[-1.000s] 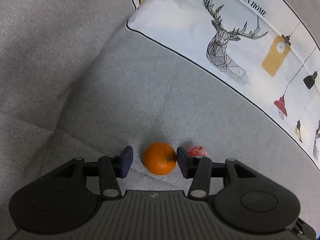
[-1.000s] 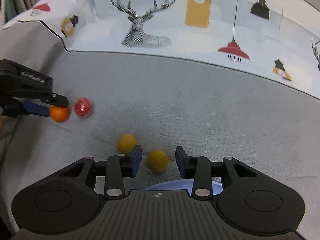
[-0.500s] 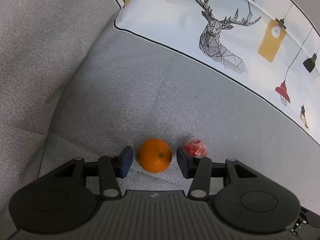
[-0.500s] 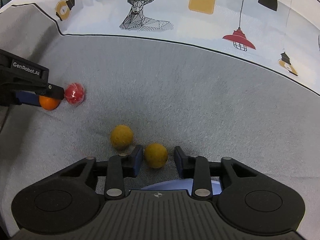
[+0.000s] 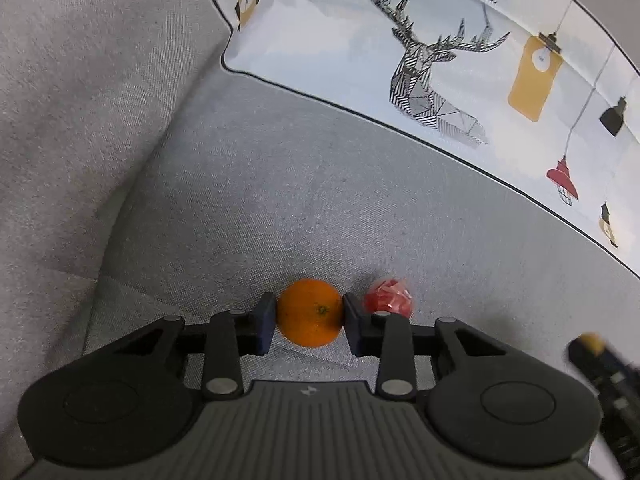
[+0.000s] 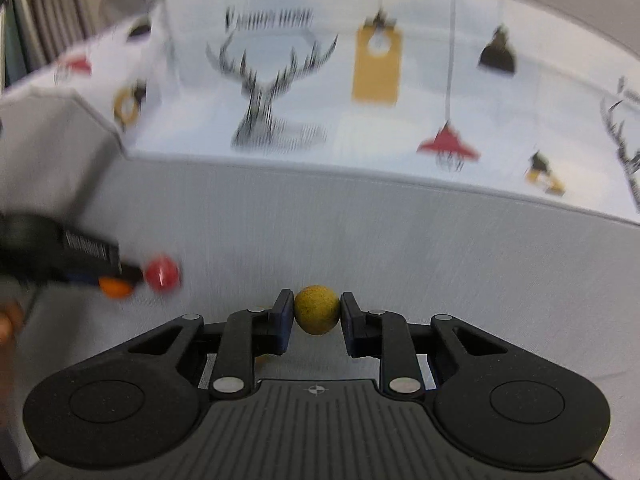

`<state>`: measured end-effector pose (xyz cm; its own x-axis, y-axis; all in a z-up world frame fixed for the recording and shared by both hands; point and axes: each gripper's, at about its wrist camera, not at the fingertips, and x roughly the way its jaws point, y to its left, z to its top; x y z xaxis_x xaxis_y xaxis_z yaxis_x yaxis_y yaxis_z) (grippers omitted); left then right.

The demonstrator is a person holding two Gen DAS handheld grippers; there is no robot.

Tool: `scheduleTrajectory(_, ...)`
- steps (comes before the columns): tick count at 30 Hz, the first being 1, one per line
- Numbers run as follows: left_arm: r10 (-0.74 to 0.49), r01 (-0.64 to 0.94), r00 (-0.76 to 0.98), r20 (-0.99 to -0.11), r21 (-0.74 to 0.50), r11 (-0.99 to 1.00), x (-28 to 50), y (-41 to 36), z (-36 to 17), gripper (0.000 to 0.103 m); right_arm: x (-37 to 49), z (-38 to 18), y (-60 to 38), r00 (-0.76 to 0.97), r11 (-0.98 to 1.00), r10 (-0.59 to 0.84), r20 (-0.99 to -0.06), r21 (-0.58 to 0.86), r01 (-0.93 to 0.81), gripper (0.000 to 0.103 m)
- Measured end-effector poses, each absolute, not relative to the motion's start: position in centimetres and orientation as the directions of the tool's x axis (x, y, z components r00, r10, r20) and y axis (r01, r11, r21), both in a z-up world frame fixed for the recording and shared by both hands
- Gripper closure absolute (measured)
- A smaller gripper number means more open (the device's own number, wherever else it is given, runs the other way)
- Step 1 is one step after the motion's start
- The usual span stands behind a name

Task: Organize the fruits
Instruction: 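Grasp an orange with the left tool while the right tool grasps a yellow fruit, then carry the orange with the left tool while the right tool carries the yellow fruit over the plate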

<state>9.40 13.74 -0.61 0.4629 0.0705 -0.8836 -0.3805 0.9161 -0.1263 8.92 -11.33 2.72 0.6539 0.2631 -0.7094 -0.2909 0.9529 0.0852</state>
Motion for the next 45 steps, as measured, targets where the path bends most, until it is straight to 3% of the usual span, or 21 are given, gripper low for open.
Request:
scheduleTrajectory(6,0.095,-0.328,0.533,-0.841,-0.101,0.939,6.9,12.7,1.4,0.065,7.1,5.0,-13.3,0.739,0.969,0.199,-0.643,0.019,-0.244,0.077)
scheduleTrajectory(13,0.071,-0.157,0.656,-0.751,-0.044,0.987,2.4,9.5,4.7,0.065,1.0,8.8,-17.8,0.786,0.980,0.192,-0.587,0.073,-0.185,0.077)
scheduleTrajectory(17,0.036,-0.090,0.692,-0.721,-0.038,0.995,-0.5,7.3,5.7,0.065,-2.0,7.6,-19.8,0.756,0.985,0.171,-0.632,0.103,-0.137,0.077)
scheduleTrajectory(25,-0.028,0.020,0.705,-0.708,-0.020,1.000,-2.9,2.7,5.4,0.065,-4.6,7.5,-23.6,0.763,0.988,0.154,-0.628,0.108,-0.110,0.077)
scheduleTrajectory(30,-0.098,0.174,0.700,-0.708,0.036,0.984,-3.7,-1.3,4.2,0.065,-4.4,6.6,-24.6,0.742,0.989,0.147,-0.654,0.098,-0.110,0.077)
scheduleTrajectory(36,-0.226,0.327,0.683,-0.695,0.014,0.945,-3.8,-4.4,2.9,0.065,-3.7,5.5,-23.4,0.712,0.987,0.142,-0.687,0.044,-0.155,0.077)
scheduleTrajectory(45,-0.251,0.461,0.663,-0.705,0.120,0.879,-4.7,-8.7,0.0,0.065,-2.5,4.5,-22.4,0.671,0.982,0.154,-0.725,0.036,-0.186,0.077)
